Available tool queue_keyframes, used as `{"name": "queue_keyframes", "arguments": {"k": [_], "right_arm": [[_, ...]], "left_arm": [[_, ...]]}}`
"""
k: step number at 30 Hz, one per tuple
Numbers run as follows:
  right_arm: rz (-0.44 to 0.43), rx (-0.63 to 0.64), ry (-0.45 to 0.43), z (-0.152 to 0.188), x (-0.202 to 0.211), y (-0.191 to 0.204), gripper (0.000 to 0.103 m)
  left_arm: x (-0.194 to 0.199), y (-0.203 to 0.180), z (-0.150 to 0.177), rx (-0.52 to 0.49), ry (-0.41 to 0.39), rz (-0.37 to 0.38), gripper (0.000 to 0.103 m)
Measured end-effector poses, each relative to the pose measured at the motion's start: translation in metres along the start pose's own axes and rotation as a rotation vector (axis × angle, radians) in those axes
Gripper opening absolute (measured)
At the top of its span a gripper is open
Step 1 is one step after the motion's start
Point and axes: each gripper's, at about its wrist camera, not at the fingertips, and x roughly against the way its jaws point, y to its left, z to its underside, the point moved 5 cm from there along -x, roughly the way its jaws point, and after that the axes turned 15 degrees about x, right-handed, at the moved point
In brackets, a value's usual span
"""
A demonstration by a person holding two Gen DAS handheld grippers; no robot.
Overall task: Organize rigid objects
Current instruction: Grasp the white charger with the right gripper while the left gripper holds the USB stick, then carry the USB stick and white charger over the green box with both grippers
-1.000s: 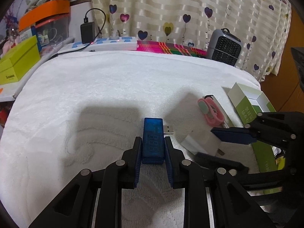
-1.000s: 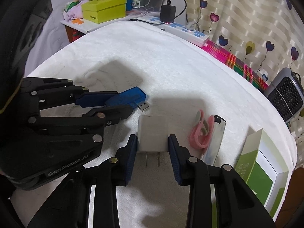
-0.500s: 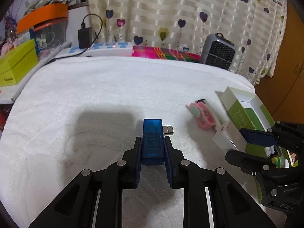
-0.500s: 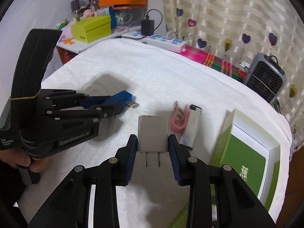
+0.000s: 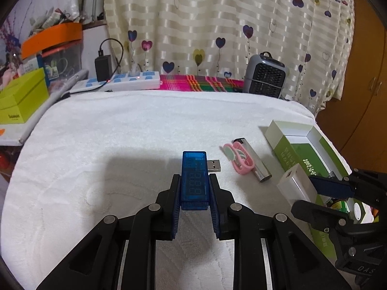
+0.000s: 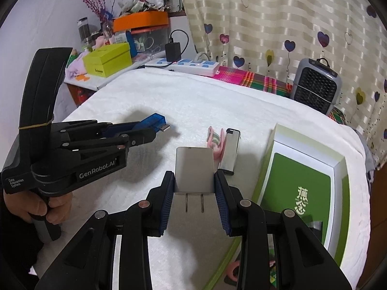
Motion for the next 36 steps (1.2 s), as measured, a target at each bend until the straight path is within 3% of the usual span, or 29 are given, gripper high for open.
{"name": "queue_keyframes", "arguments": {"k": [16, 36], "right_arm": [[0.026, -0.036, -0.069, 0.011, 0.038, -0.007, 0.035], [0.048, -0.095, -0.16, 0.044, 0.099, -0.006, 0.035]], "left_arm": [[0.043, -0.032, 0.021, -0.001, -0.047, 0.023, 0.021], [0.098, -0.085, 0.061, -0.079, -0.081, 0.045, 0.021]]}}
